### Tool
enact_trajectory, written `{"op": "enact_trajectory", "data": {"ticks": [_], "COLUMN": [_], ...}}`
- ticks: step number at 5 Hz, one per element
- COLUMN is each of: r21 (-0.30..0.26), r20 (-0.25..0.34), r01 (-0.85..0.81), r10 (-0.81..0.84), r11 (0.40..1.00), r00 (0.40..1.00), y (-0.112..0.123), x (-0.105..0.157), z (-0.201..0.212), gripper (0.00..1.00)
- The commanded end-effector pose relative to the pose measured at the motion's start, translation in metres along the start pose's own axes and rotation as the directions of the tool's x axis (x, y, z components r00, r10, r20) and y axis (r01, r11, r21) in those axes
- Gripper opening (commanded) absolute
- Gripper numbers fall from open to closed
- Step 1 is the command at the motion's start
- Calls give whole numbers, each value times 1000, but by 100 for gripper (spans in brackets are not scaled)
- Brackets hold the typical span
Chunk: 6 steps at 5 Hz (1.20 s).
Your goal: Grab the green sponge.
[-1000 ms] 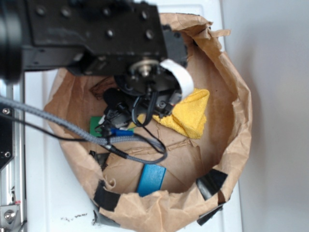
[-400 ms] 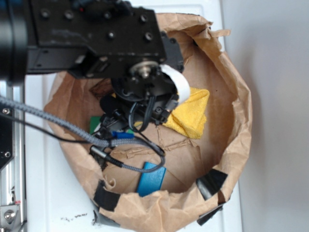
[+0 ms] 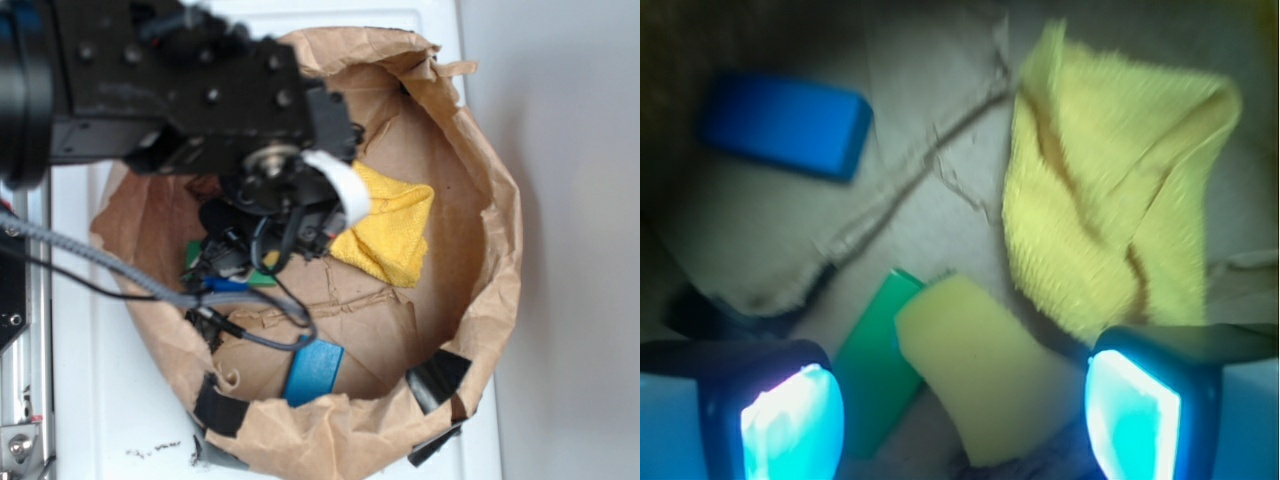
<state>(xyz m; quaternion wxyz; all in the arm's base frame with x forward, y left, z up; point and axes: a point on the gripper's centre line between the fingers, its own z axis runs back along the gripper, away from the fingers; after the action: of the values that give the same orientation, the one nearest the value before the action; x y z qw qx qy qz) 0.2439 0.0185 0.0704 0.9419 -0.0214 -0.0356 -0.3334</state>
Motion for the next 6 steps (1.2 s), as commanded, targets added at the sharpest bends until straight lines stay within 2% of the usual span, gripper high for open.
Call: {"op": "enact_trajectory", "data": {"ticks": [1,2,3,4,5,6], "r21": [28,80,107,102,80,26], "r20": [23,-13,14,31,68,81], "r01": [50,34,32,3,-23,-67], "r10": [-51,-33,-34,-6,18,65], "r11": [998,996,994,995,996,997], "r00": [998,999,999,999,998,995], "y": [15,19,21,20,10,-4], "x": [-7,2,5,6,11,17], "z": [-11,-37,-51,-45,-16,29], "gripper": [100,100,8,0,0,0]}}
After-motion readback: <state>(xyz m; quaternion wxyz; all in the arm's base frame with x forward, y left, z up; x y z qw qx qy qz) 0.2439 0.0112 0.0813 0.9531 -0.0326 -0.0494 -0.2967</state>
